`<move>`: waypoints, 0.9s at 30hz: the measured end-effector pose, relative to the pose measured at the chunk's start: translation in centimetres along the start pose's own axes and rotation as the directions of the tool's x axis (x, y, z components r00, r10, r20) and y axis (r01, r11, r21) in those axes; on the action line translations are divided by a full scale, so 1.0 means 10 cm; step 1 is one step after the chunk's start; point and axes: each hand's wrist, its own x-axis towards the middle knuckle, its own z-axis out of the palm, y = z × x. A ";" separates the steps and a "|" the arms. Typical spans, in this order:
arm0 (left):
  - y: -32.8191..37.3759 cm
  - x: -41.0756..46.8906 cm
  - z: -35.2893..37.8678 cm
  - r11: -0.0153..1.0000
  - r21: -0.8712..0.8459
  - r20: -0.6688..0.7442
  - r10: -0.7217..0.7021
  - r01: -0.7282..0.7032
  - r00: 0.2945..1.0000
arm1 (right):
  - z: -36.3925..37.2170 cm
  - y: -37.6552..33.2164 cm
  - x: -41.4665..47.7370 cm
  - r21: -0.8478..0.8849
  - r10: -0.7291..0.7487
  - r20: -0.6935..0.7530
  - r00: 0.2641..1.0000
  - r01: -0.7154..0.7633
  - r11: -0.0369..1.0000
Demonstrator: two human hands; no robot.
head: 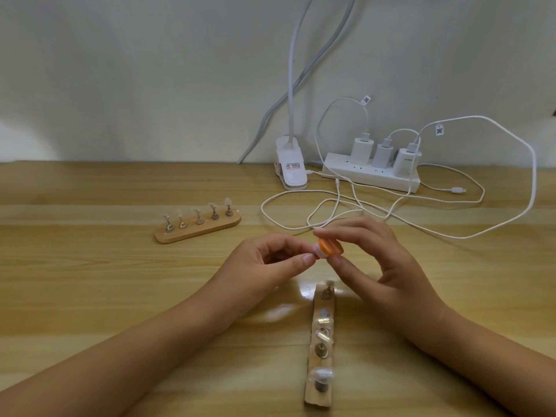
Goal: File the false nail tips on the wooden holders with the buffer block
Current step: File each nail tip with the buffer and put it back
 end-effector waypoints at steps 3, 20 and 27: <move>-0.01 0.00 0.00 1.000 -0.008 0.011 0.010 -0.010 1.000 | 0.01 0.01 -0.03 -0.114 -0.053 0.012 0.999 0.054 0.992; -0.05 0.02 -0.01 0.999 0.019 -0.006 0.037 -0.037 0.999 | -0.01 0.03 0.00 0.092 0.070 0.072 0.995 -0.076 0.993; -0.06 0.03 -0.02 1.000 0.002 0.002 0.025 -0.025 1.000 | -0.02 0.03 0.01 0.107 0.110 0.070 0.991 -0.117 0.987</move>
